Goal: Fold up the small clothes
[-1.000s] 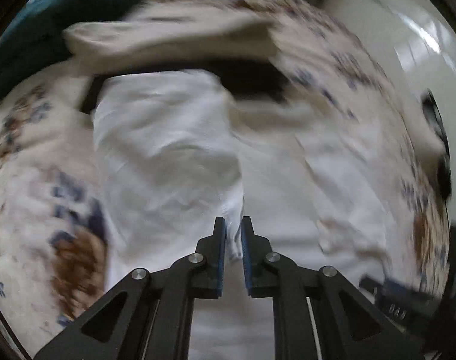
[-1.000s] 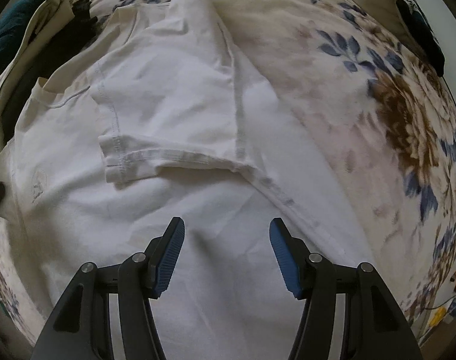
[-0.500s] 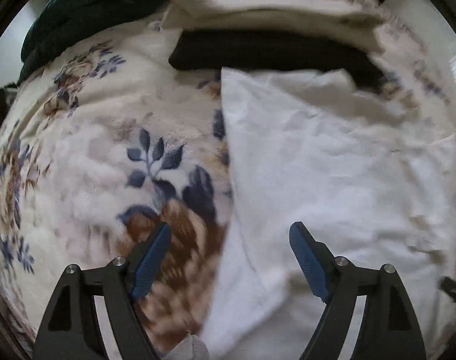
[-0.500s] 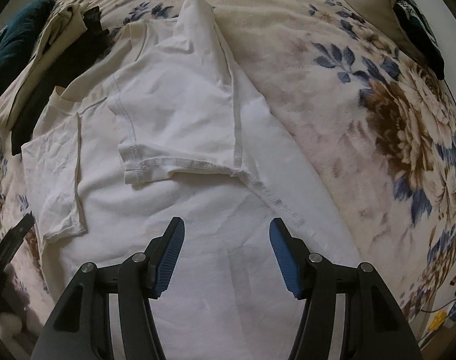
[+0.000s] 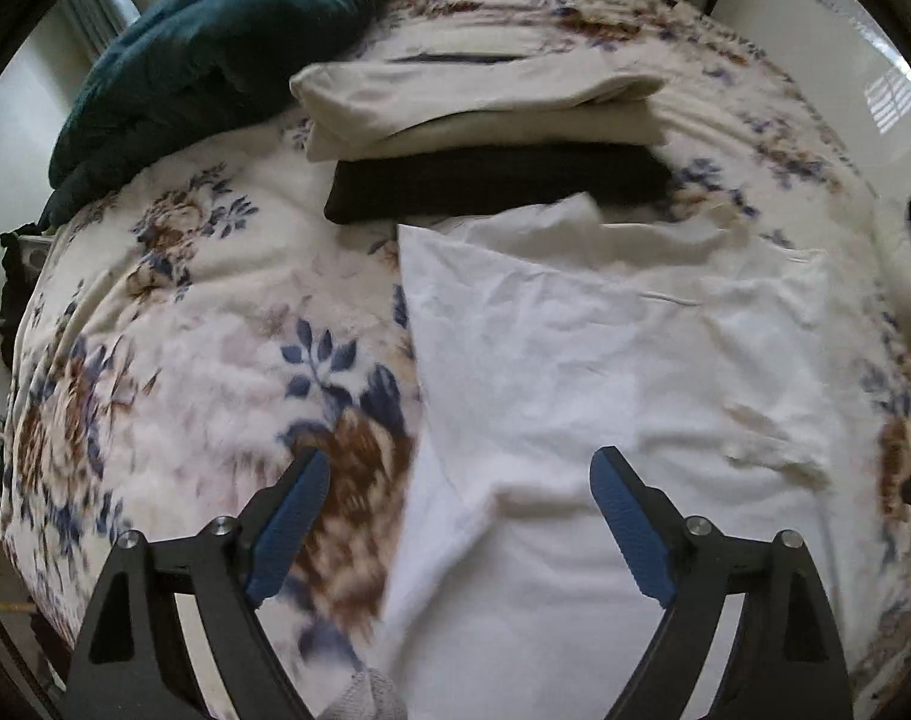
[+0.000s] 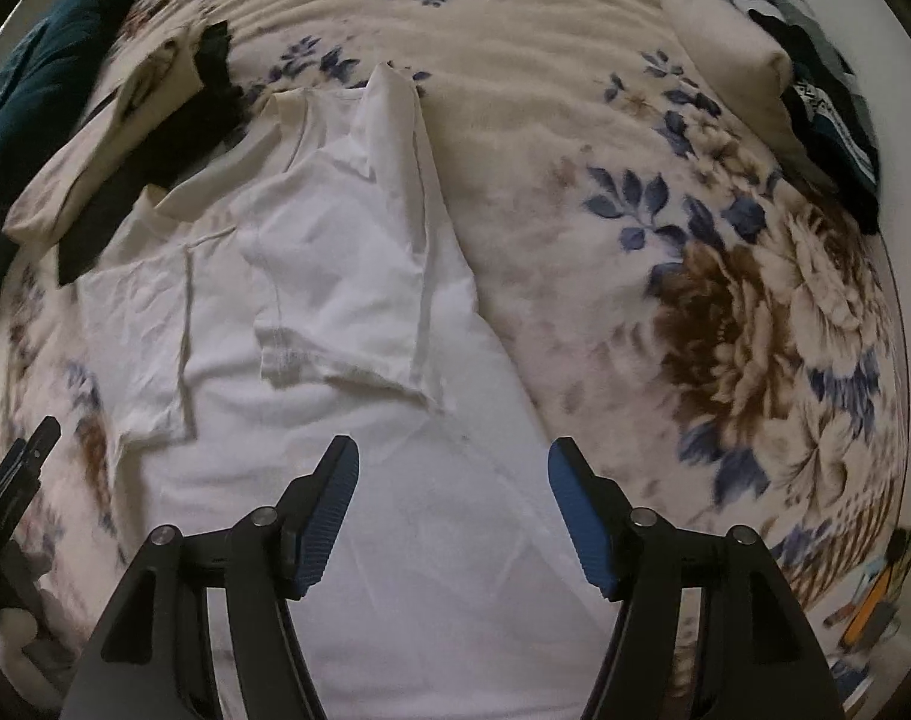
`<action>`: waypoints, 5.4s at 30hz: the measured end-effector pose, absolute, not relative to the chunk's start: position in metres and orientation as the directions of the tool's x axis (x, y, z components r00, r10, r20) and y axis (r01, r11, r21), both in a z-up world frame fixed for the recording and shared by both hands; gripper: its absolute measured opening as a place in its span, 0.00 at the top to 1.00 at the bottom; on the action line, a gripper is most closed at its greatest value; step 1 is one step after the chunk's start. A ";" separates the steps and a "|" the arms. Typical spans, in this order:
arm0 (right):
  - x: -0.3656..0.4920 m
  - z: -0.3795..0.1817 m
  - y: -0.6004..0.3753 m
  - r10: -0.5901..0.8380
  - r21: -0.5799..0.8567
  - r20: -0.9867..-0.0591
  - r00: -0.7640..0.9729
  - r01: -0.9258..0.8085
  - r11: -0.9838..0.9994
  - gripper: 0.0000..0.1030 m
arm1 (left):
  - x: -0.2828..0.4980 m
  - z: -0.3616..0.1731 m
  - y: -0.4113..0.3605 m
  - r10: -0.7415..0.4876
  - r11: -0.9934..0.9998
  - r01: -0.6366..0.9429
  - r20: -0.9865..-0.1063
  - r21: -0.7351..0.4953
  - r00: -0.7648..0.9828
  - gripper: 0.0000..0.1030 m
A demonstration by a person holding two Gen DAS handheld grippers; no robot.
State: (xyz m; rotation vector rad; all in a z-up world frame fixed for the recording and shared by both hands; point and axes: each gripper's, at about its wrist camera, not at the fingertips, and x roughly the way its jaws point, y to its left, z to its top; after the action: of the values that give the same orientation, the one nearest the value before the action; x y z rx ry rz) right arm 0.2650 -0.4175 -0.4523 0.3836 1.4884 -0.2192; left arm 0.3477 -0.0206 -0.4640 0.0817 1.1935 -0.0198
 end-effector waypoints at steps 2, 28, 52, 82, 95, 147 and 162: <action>0.255 -0.449 -0.437 0.133 0.142 -0.990 0.052 0.331 0.933 0.34 | 0.332 -0.457 -0.035 0.026 0.998 0.050 -0.935 0.046 0.354 0.14; 0.282 -0.478 -0.587 0.178 0.177 -0.984 -0.017 0.037 0.983 0.34 | 0.095 -0.591 -0.307 -0.262 0.961 -0.112 -0.962 -0.253 -0.079 0.99; 0.481 -0.517 -0.448 0.416 0.416 -0.909 0.019 0.068 0.907 1.00 | 0.091 -0.489 -0.170 -0.274 0.896 -0.324 -0.952 -0.304 0.135 0.99; 0.498 -0.440 -0.313 0.326 0.332 -0.943 0.064 0.144 0.932 0.98 | 0.075 -0.467 -0.007 -0.290 0.806 -0.448 -0.917 -0.388 0.273 0.99; 0.534 -0.485 -0.092 0.157 0.156 -0.987 0.022 -0.069 0.985 0.98 | 0.072 -0.529 0.104 -0.274 0.754 -0.548 -0.932 -0.361 0.237 0.99; 0.291 -0.470 -0.355 0.398 0.409 -0.912 0.098 0.283 0.868 0.38 | 0.396 -0.474 0.039 -0.327 0.928 -0.067 -0.886 -0.367 0.329 0.47; 0.528 -0.539 -0.365 0.294 0.349 -0.935 0.198 0.379 0.857 0.42 | 0.566 -0.566 0.025 -0.273 0.961 0.112 -0.927 -0.252 0.259 0.48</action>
State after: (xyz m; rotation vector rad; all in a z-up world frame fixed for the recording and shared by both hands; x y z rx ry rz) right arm 0.5275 -0.3652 -0.5394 0.5857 1.3946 -0.0645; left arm 0.5655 0.0247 -0.5656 -0.1451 1.2841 -0.2626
